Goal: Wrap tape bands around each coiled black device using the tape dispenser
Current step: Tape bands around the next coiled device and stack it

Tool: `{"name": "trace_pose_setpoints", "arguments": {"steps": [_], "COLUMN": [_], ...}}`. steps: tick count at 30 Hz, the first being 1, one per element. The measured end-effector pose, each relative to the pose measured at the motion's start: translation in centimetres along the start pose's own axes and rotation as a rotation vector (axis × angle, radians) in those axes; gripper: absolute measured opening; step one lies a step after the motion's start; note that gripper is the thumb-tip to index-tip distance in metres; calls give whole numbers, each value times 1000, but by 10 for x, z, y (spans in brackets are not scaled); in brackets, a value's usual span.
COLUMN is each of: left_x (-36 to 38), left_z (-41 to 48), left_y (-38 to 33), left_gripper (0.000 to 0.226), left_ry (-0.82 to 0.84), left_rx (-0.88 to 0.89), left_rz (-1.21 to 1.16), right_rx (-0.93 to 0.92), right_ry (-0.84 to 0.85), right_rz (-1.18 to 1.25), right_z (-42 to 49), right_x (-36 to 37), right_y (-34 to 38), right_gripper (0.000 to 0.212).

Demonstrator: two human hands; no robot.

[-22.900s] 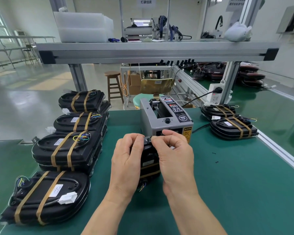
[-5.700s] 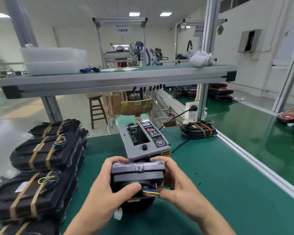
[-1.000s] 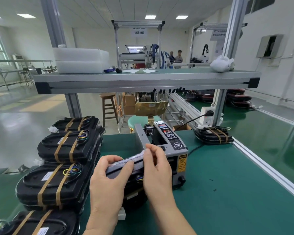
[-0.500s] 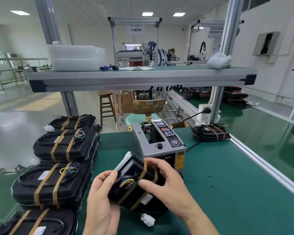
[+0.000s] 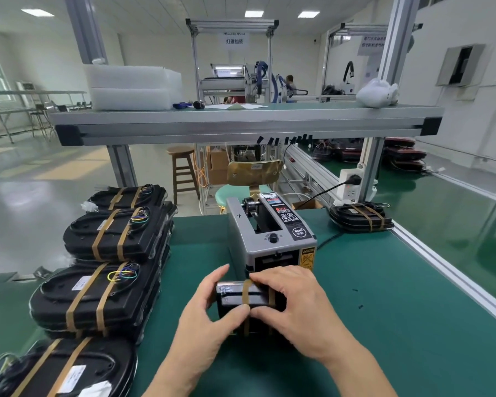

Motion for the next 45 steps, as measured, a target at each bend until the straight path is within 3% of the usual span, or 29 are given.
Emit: {"name": "trace_pose_setpoints", "arguments": {"steps": [2, 4, 7, 10, 15, 21, 29, 37, 40, 45], "left_x": [1, 0, 1, 2, 1, -1, -1, -7, -4, 8], "left_z": [-1, -2, -4, -6, -8, -7, -8, -13, -15, -14], "left_y": [-1, 0, 0, -1, 0, 2, 3, 3, 2, -5], "left_gripper": [71, 65, 60, 57, 52, 51, 50, 57, 53, 45], "left_ry": [-1, -8, -16, -26, -18, -49, -66, -80, -81, -112], "left_rx": [-10, -12, -4, 6, 16, 14, 8, -4, -6, -15], "left_rz": [-15, -27, -30, -26, -6, -55, -92, -115, -135, -202], "right_rx": [67, 215, 547, 715, 802, 832, 868, 905, 832, 457], "right_ry": [-72, -314, -565, -522, -468, -481, -529, -592, -582, -520], "right_rz": [146, 402, 615, 731, 707, 649, 613, 793, 909, 820], "right_z": [-1, -1, -2, 4, 16, 24, 31, 24, 10, 3], "right_x": [-5, -17, -23, -14, -3, 3, 6, 6, -4, -12], "right_y": [-6, -19, -45, -53, -55, -53, -49, -43, -29, 16], "right_gripper": [43, 15, 19, 10, 4, 13, 10, 8, 8, 25]}}
Point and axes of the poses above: each hand's wrist, its own z-axis towards the middle knuckle, its own x-axis out of the palm, y = z × x, the point moved 3 cm from there along z, towards the middle knuckle, and after that the axes turned 9 degrees about z, right-handed, at the moved point
